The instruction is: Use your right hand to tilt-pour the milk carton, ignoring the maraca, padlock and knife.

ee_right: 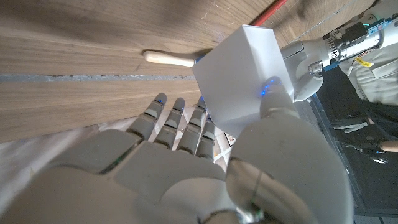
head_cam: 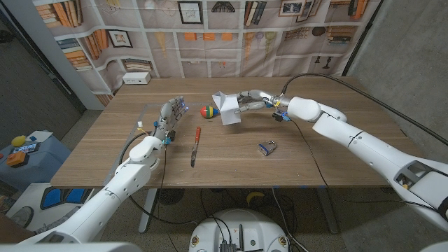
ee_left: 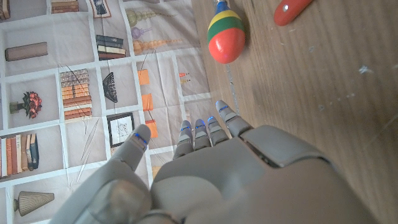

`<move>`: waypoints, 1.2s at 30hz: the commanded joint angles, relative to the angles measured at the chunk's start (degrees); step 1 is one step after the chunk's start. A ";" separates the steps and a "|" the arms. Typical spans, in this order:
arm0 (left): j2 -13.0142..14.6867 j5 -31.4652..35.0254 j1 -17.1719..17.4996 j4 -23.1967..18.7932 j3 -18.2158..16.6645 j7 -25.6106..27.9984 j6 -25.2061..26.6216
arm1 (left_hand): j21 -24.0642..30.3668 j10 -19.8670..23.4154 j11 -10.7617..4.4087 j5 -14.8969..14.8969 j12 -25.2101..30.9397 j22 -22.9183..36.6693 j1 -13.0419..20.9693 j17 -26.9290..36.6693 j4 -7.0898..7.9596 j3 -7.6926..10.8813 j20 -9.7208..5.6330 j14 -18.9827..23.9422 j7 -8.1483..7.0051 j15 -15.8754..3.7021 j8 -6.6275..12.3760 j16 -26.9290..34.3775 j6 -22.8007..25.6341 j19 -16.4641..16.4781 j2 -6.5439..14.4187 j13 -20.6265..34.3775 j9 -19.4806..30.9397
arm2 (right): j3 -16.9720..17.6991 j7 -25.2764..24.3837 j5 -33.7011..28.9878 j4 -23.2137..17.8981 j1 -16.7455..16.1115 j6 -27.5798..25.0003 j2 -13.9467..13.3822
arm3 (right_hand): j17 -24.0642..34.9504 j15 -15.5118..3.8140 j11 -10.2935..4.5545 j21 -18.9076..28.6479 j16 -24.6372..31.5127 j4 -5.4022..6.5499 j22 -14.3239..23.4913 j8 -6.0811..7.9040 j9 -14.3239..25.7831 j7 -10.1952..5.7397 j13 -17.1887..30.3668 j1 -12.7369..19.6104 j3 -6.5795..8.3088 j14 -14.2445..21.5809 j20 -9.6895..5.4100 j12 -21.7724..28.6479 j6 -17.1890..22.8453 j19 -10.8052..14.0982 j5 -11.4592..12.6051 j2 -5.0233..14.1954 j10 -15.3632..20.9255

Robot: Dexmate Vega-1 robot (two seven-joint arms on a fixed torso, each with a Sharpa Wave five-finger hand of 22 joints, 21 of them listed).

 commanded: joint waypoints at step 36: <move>0.82 -0.66 0.70 -0.52 -0.66 -0.32 0.35 | 0.06 -0.30 -0.14 -0.11 0.00 0.25 0.32 0.05 -0.19 0.28 -0.05 -0.01 -0.24 -0.13 0.18 0.21 0.62 -0.03 4.83 0.14 0.20 | -4.91 -6.49 -6.26 13.48 2.16 8.31 5.79 | 0.54 0.27 0.71 -0.02 -0.97 -0.01 0.06 -0.81 -0.04 -1.39 0.42 -1.29 -1.39 -2.64 0.03 -1.40 -2.10 -1.21 -0.12 -2.59 -2.99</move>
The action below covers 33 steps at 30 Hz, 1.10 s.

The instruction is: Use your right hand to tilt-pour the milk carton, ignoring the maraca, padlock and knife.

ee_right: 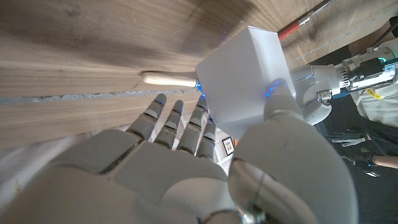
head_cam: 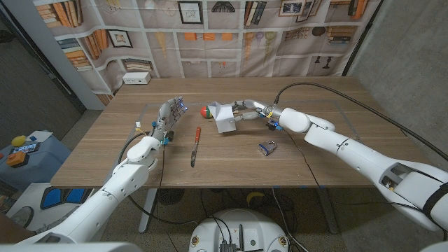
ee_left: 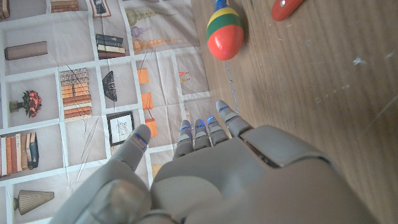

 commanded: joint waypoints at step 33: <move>0.33 -0.34 0.28 0.09 -0.27 -0.67 -0.25 | 0.09 -0.13 -0.16 -0.09 0.08 0.26 0.22 0.07 -0.06 0.35 0.01 0.07 0.01 -0.22 0.18 0.24 0.53 0.00 4.84 0.14 0.21 | -2.51 -1.79 -2.23 8.66 2.31 6.54 2.07 | 0.76 1.20 0.19 -0.09 -1.94 0.00 0.10 -2.51 -0.20 -0.43 0.51 0.19 -0.14 -4.29 0.04 -1.59 -7.04 -2.37 0.50 -1.01 -6.77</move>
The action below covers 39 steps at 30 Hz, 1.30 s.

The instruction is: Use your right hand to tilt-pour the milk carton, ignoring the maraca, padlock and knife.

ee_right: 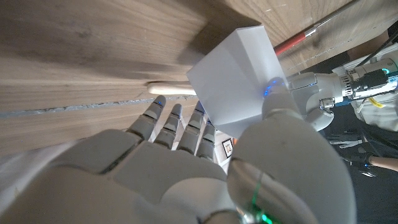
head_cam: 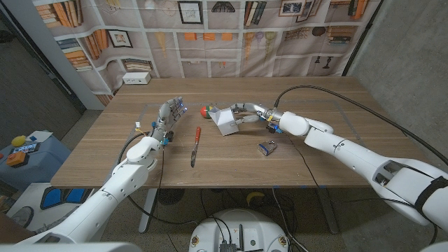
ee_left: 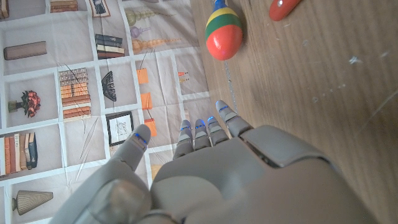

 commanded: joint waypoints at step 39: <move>0.31 0.18 -1.75 3.48 -0.46 -3.62 -3.11 | 0.11 0.00 -0.20 -0.09 0.10 0.27 0.25 0.04 -0.06 0.44 -0.04 0.10 0.02 -0.22 0.21 0.20 0.78 0.04 4.88 0.15 0.23 | 2.02 2.29 2.12 -3.13 -0.23 -1.57 -1.92 | 1.19 5.28 3.91 0.10 -4.05 2.10 0.17 -7.31 -0.75 3.10 -0.29 -8.23 -2.58 -8.77 1.24 -0.63 -12.83 -4.98 1.16 -2.35 -14.58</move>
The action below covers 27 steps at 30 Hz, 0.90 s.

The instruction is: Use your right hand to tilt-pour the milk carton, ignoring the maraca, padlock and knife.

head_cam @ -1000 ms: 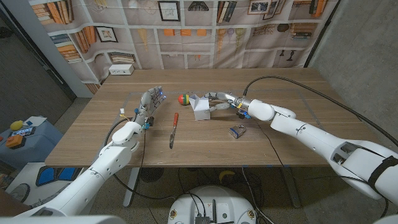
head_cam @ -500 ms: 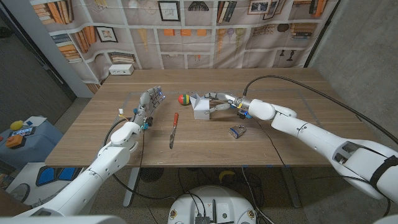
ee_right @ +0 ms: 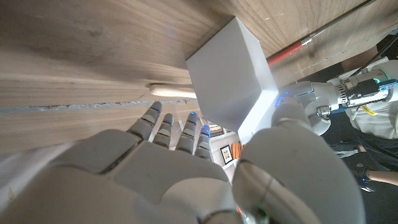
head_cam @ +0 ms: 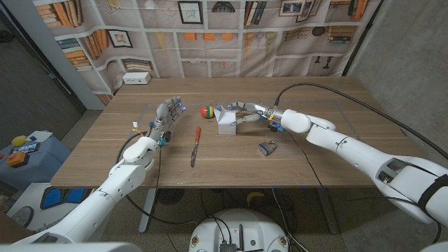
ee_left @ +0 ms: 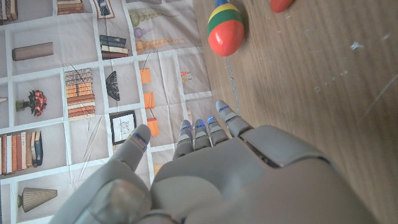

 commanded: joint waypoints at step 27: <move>-1.73 5.37 -7.06 9.86 2.00 -1.15 -4.36 | 0.11 -0.14 -0.05 -0.12 0.04 0.26 0.71 0.00 -0.49 0.35 -0.04 -0.10 -0.30 -0.16 0.11 0.18 0.23 0.06 5.30 0.13 0.22 | 8.25 1.92 17.69 2.54 -2.23 -0.74 0.53 | -0.46 -1.24 0.20 0.65 -1.42 2.54 0.06 -2.38 -0.60 1.96 -2.05 -7.90 -2.67 -0.98 -2.98 0.43 0.66 1.79 0.60 0.18 -3.60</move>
